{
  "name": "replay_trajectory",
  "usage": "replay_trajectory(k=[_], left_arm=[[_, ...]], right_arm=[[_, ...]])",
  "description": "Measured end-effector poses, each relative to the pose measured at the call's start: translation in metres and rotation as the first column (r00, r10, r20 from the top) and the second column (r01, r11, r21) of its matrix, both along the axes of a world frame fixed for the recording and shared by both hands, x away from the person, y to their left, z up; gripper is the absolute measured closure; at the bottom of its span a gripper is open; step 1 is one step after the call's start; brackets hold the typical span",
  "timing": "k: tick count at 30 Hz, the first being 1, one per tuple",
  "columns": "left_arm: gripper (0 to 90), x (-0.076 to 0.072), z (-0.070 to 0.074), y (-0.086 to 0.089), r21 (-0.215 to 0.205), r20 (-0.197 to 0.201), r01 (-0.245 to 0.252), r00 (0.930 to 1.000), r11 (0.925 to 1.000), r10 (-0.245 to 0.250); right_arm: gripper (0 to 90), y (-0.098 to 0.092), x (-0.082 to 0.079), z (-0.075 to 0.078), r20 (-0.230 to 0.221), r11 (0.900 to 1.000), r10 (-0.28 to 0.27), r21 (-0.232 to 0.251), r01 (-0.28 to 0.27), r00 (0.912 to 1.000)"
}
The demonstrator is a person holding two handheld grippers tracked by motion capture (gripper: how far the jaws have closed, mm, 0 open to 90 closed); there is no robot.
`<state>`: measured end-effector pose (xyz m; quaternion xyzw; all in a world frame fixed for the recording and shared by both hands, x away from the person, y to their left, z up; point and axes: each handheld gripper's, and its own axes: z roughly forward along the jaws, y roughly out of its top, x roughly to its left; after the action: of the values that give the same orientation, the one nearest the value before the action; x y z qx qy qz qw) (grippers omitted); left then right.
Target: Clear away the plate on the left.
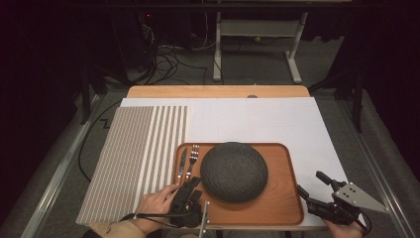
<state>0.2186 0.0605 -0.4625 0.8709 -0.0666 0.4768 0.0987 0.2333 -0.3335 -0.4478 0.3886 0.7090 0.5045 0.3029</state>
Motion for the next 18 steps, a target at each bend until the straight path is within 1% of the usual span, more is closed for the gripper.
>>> replay_trajectory(k=[2, 3, 6, 7, 9, 10, 12, 14, 15, 16, 18], left_arm=[[43.8, 0.0, 0.001, 0.002, -0.007, 0.004, -0.006, 1.0, 1.0, 0.006], [43.8, 0.0, 0.001, 0.003, 0.0, 0.007, -0.008, 0.9999, 1.0, 0.008], [43.8, 0.0, 0.002, 0.006, 0.003, 0.013, -0.017, 0.9998, 0.9999, 0.017], [43.8, 0.001, 0.002, 0.007, -0.009, 0.012, -0.014, 0.9998, 0.9999, 0.014], [43.8, 0.001, 0.002, 0.009, -0.01, 0.016, -0.026, 0.9995, 0.9996, 0.026], [43.8, 0.002, 0.003, 0.01, -0.002, 0.016, -0.029, 0.9995, 0.9996, 0.029], [43.8, 0.003, 0.004, 0.012, -0.026, 0.017, -0.034, 0.9993, 0.9991, 0.035], [43.8, 0.004, 0.005, 0.014, -0.035, 0.02, -0.039, 0.999, 0.9986, 0.039], [43.8, 0.004, 0.006, 0.015, -0.025, 0.021, -0.046, 0.9987, 0.9986, 0.047], [43.8, 0.004, 0.006, 0.016, -0.035, 0.015, -0.05, 0.9986, 0.9982, 0.05], [43.9, 0.005, 0.006, 0.017, -0.035, 0.015, -0.052, 0.9985, 0.998, 0.053]], right_arm=[[21.5, 0.0, 0.0, 0.0, 0.001, 1.0, 0.001, -0.002, -0.001, 1.0], [21.5, 0.0, 0.0, 0.0, 0.0, 1.0, 0.0, -0.002, 0.0, 1.0], [21.6, 0.001, 0.0, 0.0, -0.001, 1.0, -0.001, -0.003, 0.001, 1.0], [21.5, 0.001, 0.0, 0.0, 0.0, 1.0, -0.001, -0.005, 0.001, 1.0], [21.5, 0.001, 0.001, 0.0, 0.0, 1.0, -0.002, -0.004, 0.002, 1.0], [21.5, 0.001, 0.001, 0.0, 0.0, 1.0, -0.002, -0.005, 0.002, 1.0], [21.5, 0.001, 0.001, 0.0, 0.0, 1.0, -0.001, -0.007, 0.001, 1.0], [21.5, 0.001, 0.001, 0.0, 0.0, 1.0, -0.001, -0.007, 0.001, 1.0], [21.5, 0.001, 0.001, 0.0, -0.001, 1.0, -0.001, -0.006, 0.001, 1.0], [21.5, 0.001, 0.001, 0.0, -0.001, 1.0, -0.002, -0.007, 0.002, 1.0], [21.5, 0.001, 0.001, 0.0, -0.002, 1.0, -0.002, -0.007, 0.002, 1.0]])
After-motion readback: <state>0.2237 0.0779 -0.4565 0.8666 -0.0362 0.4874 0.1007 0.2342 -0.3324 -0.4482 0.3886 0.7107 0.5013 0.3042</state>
